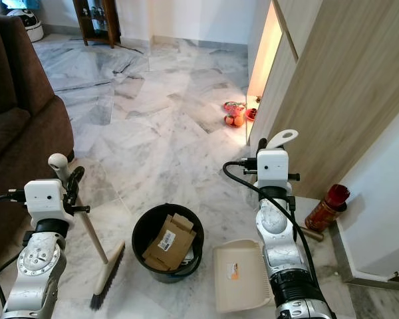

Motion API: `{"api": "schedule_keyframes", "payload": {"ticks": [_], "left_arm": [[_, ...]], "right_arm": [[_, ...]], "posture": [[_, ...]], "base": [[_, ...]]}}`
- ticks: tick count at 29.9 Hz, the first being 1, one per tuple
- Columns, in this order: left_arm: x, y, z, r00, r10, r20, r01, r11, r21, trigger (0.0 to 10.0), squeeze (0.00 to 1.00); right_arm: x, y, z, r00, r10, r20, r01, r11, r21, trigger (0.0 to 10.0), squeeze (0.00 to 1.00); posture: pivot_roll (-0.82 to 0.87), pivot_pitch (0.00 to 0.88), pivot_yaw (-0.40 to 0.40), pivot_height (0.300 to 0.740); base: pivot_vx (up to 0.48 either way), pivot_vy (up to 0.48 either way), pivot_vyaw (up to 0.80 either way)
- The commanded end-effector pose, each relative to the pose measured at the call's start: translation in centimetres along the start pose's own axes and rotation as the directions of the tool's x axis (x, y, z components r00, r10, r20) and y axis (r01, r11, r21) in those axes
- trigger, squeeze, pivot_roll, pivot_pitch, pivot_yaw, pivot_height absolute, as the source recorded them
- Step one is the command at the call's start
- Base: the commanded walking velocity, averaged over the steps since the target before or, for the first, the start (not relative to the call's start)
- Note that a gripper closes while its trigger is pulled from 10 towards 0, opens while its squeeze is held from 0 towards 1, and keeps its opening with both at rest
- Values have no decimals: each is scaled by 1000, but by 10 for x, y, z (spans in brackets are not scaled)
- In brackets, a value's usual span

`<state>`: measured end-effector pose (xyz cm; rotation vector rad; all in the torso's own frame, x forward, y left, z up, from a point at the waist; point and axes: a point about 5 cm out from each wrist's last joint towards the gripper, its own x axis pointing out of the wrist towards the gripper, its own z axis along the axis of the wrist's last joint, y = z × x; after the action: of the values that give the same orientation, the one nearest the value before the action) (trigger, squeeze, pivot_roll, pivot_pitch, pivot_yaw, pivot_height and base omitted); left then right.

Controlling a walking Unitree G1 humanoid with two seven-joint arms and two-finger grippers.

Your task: Sweep floor

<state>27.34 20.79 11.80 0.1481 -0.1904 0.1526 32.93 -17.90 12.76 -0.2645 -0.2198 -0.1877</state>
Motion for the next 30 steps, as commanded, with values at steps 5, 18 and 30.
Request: {"api": "schedule_keyframes", "payload": {"ticks": [5, 18, 30], "left_arm": [[1, 0, 7, 1000, -7, 29, 7, 1000, -8, 10000, 0], [2, 2, 9, 999, 2, 39, -2, 1000, -8, 10000, 0], [3, 1, 10, 999, 1, 43, -1, 1000, -6, 10000, 0]], "right_arm": [[6, -5, 4, 999, -22, 40, 21, 1000, 10, 10000, 0], [6, -4, 2, 999, -23, 46, 23, 1000, 9, 10000, 0], [6, -4, 1, 999, -22, 46, 21, 1000, 13, 10000, 0]], "posture": [[60, 54, -46, 740], [56, 58, -46, 740], [56, 70, -45, 740]], "base": [[0, 0, 0], [-37, 0, 0], [-125, 0, 0]]}}
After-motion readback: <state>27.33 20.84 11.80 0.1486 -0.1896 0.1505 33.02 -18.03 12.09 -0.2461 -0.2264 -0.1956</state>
